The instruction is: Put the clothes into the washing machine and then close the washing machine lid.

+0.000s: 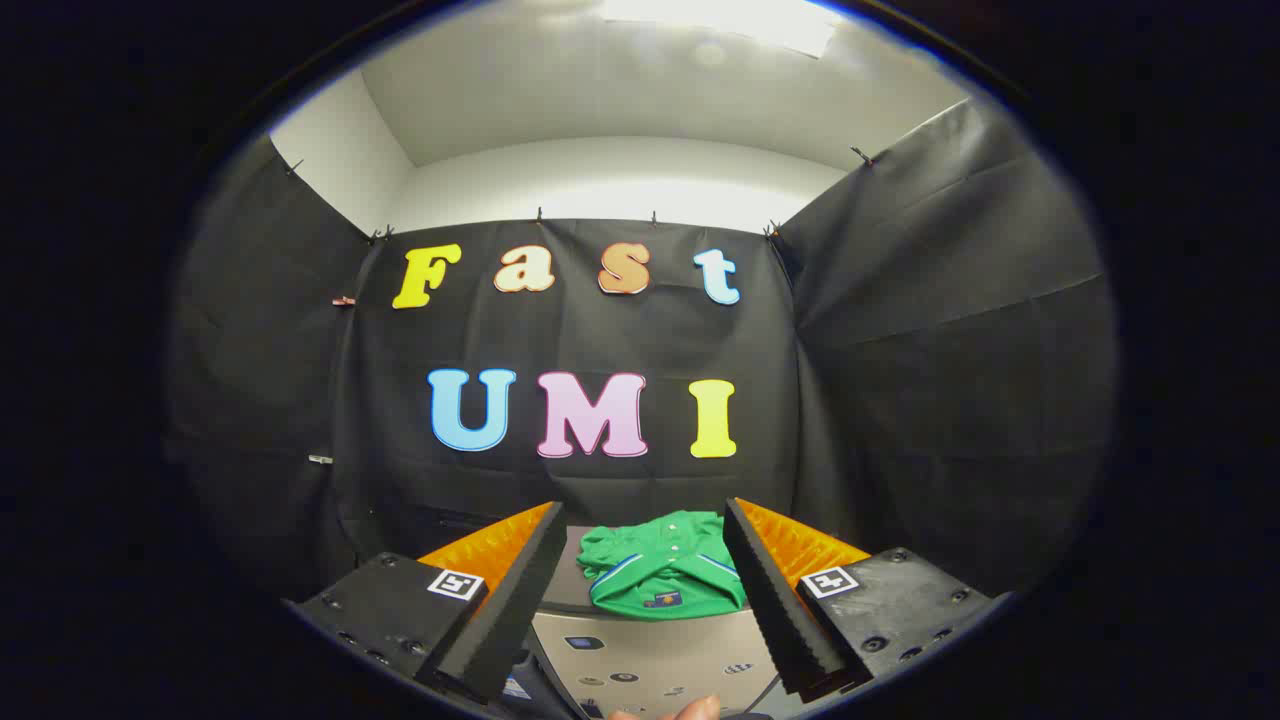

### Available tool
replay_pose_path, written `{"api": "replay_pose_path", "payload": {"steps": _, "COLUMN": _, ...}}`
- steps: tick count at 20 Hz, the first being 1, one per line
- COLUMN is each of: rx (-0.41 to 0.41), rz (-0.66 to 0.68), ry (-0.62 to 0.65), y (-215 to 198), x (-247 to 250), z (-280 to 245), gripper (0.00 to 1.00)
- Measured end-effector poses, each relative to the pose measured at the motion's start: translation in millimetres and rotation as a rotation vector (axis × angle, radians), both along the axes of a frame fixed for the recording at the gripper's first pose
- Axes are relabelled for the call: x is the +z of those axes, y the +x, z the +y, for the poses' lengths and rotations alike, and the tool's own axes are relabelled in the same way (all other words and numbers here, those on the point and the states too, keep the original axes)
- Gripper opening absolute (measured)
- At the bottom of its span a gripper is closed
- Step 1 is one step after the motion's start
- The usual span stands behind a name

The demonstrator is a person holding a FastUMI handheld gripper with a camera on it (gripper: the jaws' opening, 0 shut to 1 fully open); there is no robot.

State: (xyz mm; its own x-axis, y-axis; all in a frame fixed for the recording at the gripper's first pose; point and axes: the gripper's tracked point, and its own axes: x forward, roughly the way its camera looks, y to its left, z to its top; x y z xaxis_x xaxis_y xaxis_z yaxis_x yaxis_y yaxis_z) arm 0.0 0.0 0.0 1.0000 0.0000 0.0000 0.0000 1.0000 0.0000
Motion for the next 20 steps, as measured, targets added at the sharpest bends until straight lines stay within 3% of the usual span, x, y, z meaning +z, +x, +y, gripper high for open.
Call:
{"api": "replay_pose_path", "payload": {"steps": 11, "rx": -0.015, "rz": 0.004, "ry": 0.103, "y": 30.9, "x": 3.0, "z": -8.9, "gripper": 0.99}}
{"api": "replay_pose_path", "payload": {"steps": 16, "rx": -0.028, "rz": -0.011, "ry": 0.06, "y": 39.1, "x": 10.0, "z": -19.8, "gripper": 0.99}}
{"api": "replay_pose_path", "payload": {"steps": 20, "rx": -0.003, "rz": 0.064, "ry": 0.043, "y": 57.0, "x": -2.7, "z": -14.5, "gripper": 0.98}}
